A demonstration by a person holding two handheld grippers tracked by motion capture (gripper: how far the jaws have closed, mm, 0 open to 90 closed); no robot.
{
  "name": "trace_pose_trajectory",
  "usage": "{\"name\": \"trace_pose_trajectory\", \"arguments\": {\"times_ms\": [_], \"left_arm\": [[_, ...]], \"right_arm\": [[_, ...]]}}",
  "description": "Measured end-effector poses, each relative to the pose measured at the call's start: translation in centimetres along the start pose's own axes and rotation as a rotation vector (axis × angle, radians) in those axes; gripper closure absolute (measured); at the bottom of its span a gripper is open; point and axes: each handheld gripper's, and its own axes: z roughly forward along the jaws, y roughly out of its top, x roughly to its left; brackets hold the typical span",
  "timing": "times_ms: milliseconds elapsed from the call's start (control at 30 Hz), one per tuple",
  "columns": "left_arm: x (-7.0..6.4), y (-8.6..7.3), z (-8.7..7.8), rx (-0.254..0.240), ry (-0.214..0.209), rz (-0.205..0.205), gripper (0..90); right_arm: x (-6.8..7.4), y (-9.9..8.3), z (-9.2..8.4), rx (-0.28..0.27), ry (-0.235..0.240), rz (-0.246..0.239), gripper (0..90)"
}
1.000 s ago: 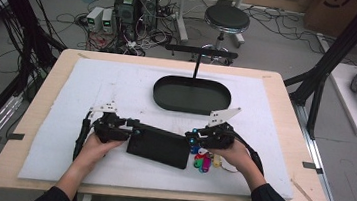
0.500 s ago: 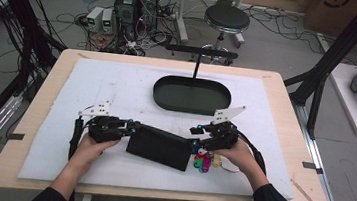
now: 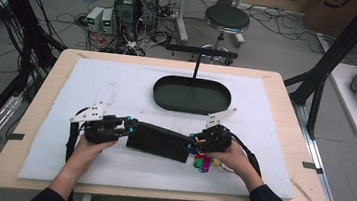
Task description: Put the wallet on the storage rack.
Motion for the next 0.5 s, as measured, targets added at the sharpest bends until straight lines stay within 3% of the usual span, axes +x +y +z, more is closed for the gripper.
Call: {"name": "trace_pose_trajectory", "arguments": {"times_ms": [33,133,200,233,500], "left_arm": [[-0.1,0.1,0.1,-0.001,0.009,0.005,72.8],[-0.2,0.2,0.2,0.009,0.033,-0.01,69.9],[-0.1,0.2,0.3,0.016,0.061,-0.024,62.9],[-0.1,0.2,0.3,0.023,0.068,-0.036,55.0],[-0.1,0.8,0.3,0.034,0.123,-0.082,36.0]], "right_arm": [[0.3,0.2,-0.4,-0.003,-0.034,-0.044,75.4],[0.3,0.3,-0.6,-0.007,-0.048,-0.058,75.7],[0.3,0.3,-0.7,-0.011,-0.064,-0.077,75.9],[0.5,0.4,-0.9,-0.018,-0.077,-0.086,76.0],[0.4,0.8,-2.4,-0.064,-0.126,-0.083,76.0]]}}
